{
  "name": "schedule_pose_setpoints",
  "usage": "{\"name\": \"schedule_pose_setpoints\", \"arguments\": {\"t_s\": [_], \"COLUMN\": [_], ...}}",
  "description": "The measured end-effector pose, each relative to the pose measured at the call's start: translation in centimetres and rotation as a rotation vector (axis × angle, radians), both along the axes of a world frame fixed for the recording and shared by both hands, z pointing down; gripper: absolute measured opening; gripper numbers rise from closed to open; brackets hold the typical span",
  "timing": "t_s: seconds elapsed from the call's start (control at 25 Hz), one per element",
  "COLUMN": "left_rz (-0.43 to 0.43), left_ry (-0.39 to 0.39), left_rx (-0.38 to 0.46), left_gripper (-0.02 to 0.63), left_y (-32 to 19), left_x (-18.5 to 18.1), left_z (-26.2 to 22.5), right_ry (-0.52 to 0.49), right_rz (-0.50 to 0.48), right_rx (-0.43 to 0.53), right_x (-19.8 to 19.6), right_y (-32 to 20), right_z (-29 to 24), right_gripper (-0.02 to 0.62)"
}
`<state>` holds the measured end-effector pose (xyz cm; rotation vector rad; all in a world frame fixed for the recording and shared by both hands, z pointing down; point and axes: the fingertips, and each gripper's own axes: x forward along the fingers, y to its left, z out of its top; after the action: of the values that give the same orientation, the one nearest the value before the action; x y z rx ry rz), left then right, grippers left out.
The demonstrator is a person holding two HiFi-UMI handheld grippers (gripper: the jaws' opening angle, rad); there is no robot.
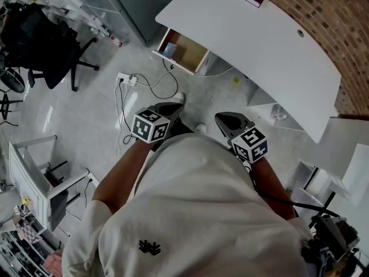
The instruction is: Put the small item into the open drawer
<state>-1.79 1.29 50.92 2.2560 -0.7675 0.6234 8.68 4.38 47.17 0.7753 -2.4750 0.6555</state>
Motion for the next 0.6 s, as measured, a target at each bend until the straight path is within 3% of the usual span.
{"name": "schedule_pose_setpoints", "arguments": {"t_s": [0.6], "left_rz": [0.008], "left_ry": [-0.012], "left_rx": [-0.015], "left_gripper": [0.029], "left_y": [0.22], "left_x": [0.13], "left_z": [0.61], "right_ry": [-0.002], "right_rz": [-0.007], "right_rx": [-0.012], "right_x": [-0.03], "right_y": [0.24], "right_z": [0.33], "right_gripper": [0.029]}}
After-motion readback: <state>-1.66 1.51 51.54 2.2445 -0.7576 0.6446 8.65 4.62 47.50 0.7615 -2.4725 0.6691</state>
